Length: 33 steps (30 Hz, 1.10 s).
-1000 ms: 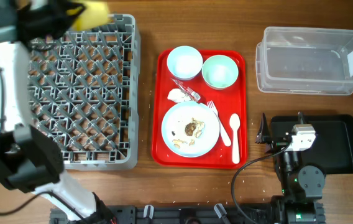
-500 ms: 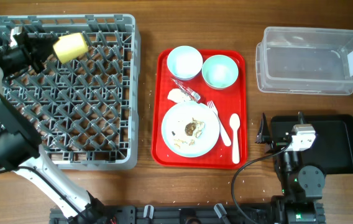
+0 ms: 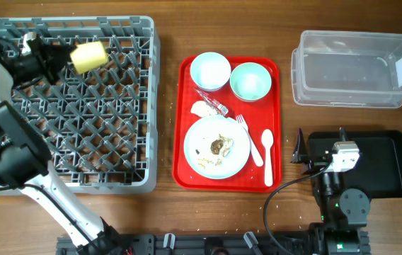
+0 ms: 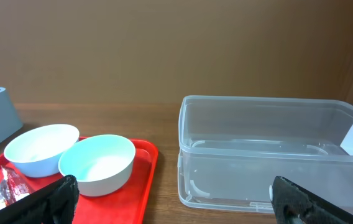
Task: Sort waste into correct bins and load items into the dishwasher rack
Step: 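Carry yellow cup to the dish rack and release it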
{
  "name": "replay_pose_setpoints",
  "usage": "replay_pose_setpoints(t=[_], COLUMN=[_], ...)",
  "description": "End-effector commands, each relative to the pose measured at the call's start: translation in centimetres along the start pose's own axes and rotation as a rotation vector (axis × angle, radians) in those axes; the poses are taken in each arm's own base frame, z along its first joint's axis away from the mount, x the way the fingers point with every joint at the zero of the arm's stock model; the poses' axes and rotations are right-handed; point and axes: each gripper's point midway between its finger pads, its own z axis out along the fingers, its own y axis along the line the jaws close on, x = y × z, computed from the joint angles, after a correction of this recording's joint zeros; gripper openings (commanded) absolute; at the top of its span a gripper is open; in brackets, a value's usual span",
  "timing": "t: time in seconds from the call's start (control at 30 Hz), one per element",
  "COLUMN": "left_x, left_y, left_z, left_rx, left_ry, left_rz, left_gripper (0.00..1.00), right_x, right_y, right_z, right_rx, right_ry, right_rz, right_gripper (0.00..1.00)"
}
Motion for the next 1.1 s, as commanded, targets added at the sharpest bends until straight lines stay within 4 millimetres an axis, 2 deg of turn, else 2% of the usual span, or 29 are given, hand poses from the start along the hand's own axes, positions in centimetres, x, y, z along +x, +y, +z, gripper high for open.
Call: replay_pose_setpoints(t=[0.0, 0.13, 0.23, 0.33, 0.43, 0.47, 0.57, 0.6, 0.63, 0.7, 0.77, 0.8, 0.83, 0.87, 0.9, 0.97, 1.0, 1.03, 1.07], left_x=[-0.4, -0.6, -0.8, -1.0, -2.1, -2.4, -3.2, -3.2, -3.0, -2.7, -2.2, -1.3, -0.7, -0.1, 0.8, 1.7, 2.2, 2.4, 2.6], left_y=[0.8, 1.6, 3.7, 4.2, 6.0, 7.0, 8.6, 8.8, 8.6, 7.8, 5.4, 1.3, -0.9, -2.3, -3.9, -5.1, -5.2, -4.9, -3.2], left_z=[1.0, 1.0, 0.6, -0.3, -2.1, -2.9, -4.6, -5.4, -6.8, -8.6, -10.8, -12.6, -13.1, -13.1, -12.8, -10.1, -6.9, -5.5, -2.4], left_rx=[-0.025, -0.059, -0.164, -0.177, -0.26, -0.309, -0.398, -0.432, -0.489, -0.595, -0.685, -0.713, -0.716, -0.722, -0.76, -0.857, -0.901, -0.931, -1.029], left_ry=[-0.001, -0.018, -0.065, -0.084, -0.157, -0.187, -0.254, -0.278, -0.311, -0.37, -0.453, -0.534, -0.568, -0.587, -0.619, -0.604, -0.544, -0.528, -0.49], left_rz=[0.021, 0.0, -0.077, -0.104, -0.135, -0.158, -0.174, -0.186, -0.182, -0.162, -0.119, -0.041, 0.004, 0.04, 0.098, 0.244, 0.345, 0.366, 0.405], left_gripper=[0.04, 0.04, 0.04, 0.04, 0.04, 0.08, 0.33, 0.47, 0.54, 0.54, 0.54, 0.48, 0.34, 0.09, 0.04, 0.04, 0.04, 0.04, 0.04], right_x=[-0.2, -0.2, -0.1, -0.2, -0.2, -0.2, -0.2, -0.2, -0.2, -0.2, -0.2, -0.2, -0.2, -0.1, -0.2, -0.2, -0.2, -0.2, -0.2], right_y=[0.2, 0.2, 0.2, 0.2, 0.2, 0.2, 0.2, 0.2, 0.2, 0.2, 0.2, 0.2, 0.2, 0.2, 0.2, 0.3, 0.3, 0.2, 0.3], right_z=[0.0, 0.0, 0.0, 0.0, 0.0, 0.0, 0.0, 0.0, 0.0, 0.0, 0.0, 0.0, 0.0, 0.0, 0.0, 0.0, 0.0, 0.0, 0.0], right_rx=[-0.014, -0.014, -0.014, -0.014, -0.014, -0.014, -0.014, -0.014, -0.014, -0.014, -0.014, -0.014, -0.014, -0.014, -0.014, -0.015, -0.015, -0.014, -0.015], right_ry=[-0.008, -0.008, -0.007, -0.008, -0.008, -0.008, -0.008, -0.008, -0.008, -0.008, -0.008, -0.008, -0.008, -0.007, -0.008, -0.008, -0.008, -0.008, -0.008], right_rz=[0.011, 0.01, 0.01, 0.011, 0.011, 0.01, 0.011, 0.01, 0.011, 0.011, 0.01, 0.011, 0.011, 0.011, 0.011, 0.01, 0.011, 0.01, 0.011], right_gripper=[1.0, 1.0, 1.0, 1.0, 1.0, 1.0, 1.0, 1.0, 1.0, 1.0, 1.0, 1.0, 1.0, 1.0, 1.0, 1.0, 1.0, 1.0, 1.0])
